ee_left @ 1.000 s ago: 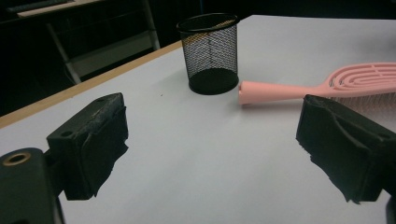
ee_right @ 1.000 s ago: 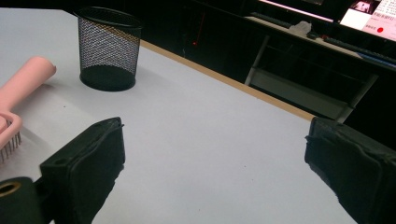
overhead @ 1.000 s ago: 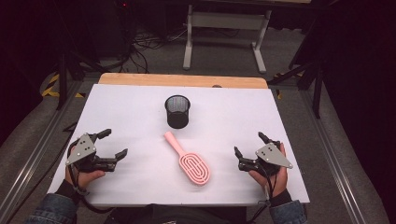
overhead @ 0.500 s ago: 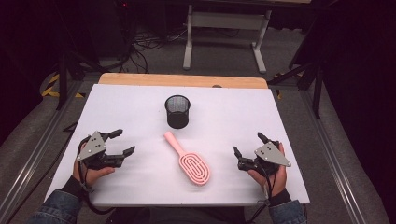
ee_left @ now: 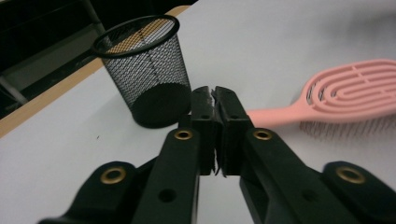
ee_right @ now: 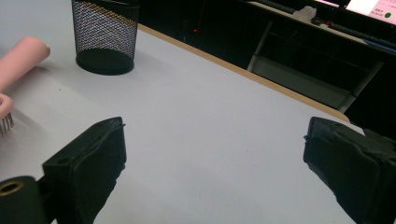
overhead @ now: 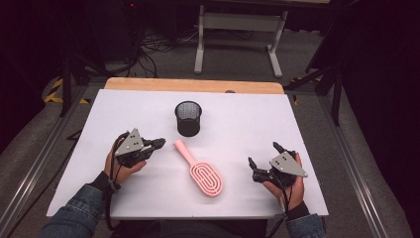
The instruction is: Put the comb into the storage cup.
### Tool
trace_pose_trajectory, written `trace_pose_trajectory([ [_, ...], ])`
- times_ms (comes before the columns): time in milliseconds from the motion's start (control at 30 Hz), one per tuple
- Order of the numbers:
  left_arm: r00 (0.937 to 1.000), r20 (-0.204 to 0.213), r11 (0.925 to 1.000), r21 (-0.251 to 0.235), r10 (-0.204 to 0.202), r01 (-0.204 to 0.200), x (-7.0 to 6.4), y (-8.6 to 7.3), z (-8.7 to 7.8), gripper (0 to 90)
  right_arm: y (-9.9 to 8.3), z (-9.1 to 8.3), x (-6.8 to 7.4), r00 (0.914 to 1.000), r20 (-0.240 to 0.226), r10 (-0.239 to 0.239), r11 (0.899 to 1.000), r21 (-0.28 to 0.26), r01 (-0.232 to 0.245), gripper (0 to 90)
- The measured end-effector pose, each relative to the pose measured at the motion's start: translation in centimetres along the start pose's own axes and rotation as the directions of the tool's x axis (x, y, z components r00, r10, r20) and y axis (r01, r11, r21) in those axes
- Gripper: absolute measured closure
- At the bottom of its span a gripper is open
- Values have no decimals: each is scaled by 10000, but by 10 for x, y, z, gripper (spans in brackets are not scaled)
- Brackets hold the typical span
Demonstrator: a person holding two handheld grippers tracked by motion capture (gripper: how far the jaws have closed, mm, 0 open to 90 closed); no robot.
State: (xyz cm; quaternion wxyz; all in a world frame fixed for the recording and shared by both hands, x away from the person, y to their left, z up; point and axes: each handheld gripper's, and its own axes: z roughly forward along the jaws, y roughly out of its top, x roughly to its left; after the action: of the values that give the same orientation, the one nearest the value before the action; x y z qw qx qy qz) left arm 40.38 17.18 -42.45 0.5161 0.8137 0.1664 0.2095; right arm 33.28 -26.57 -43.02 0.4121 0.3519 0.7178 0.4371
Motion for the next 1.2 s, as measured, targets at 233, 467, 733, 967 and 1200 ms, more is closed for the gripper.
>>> trace_pose_trajectory([
  [233,9990,273,9958,830,351,-373,-1,15,34,900,-1,2,1,10000,-80,24,9999,113,-23,70],
  [467,9983,464,9781,2039,339,-427,-4,28,76,900,-3,4,0,9998,-165,96,9997,244,-92,70],
  [733,9963,673,9162,3937,529,-753,-8,21,105,871,-5,5,1,9995,-308,82,9993,365,-70,70],
  [967,9932,944,8860,4518,684,-1040,-9,18,104,900,-6,6,1,9994,-333,24,9991,423,-10,70],
  [1200,9861,1482,8609,4893,755,-1394,-12,16,98,900,-7,6,-2,9996,-253,84,9990,443,-72,70],
])
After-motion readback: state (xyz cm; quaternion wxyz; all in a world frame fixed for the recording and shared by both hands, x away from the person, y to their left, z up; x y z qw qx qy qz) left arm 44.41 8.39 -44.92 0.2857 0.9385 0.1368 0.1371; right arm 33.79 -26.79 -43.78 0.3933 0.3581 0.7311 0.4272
